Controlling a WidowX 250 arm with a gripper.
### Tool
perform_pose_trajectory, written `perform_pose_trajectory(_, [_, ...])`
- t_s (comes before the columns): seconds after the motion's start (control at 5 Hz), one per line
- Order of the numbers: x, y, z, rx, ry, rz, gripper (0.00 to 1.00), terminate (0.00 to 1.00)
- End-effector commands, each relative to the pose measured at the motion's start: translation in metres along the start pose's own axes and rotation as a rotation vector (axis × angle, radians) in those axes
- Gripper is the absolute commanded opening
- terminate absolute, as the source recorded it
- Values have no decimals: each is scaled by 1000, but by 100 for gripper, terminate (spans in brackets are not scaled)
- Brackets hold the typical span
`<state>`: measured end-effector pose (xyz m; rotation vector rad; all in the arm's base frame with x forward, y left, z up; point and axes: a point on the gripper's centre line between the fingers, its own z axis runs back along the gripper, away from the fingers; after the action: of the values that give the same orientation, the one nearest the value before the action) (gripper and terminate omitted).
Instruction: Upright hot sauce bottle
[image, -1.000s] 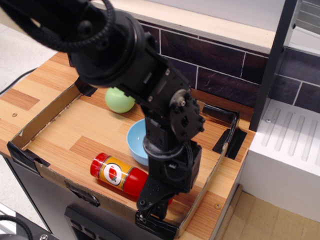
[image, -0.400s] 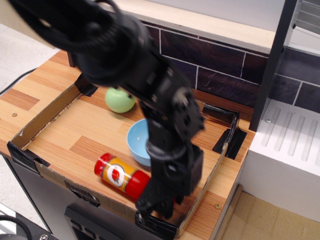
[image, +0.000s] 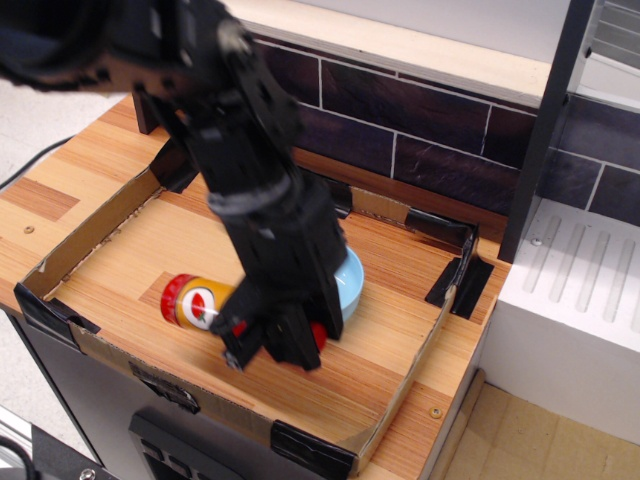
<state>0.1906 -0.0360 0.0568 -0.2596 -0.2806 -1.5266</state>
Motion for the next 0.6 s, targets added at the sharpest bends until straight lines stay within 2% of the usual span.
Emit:
perform_pose_trajectory(0.0, [-23, 4, 26, 34, -379, 16, 0, 0])
perform_pose_trajectory(0.2, [-21, 1, 36, 41, -515, -1, 0, 0])
perform_pose_trajectory(0.4, [-18, 0, 46, 54, -617, -23, 0, 0])
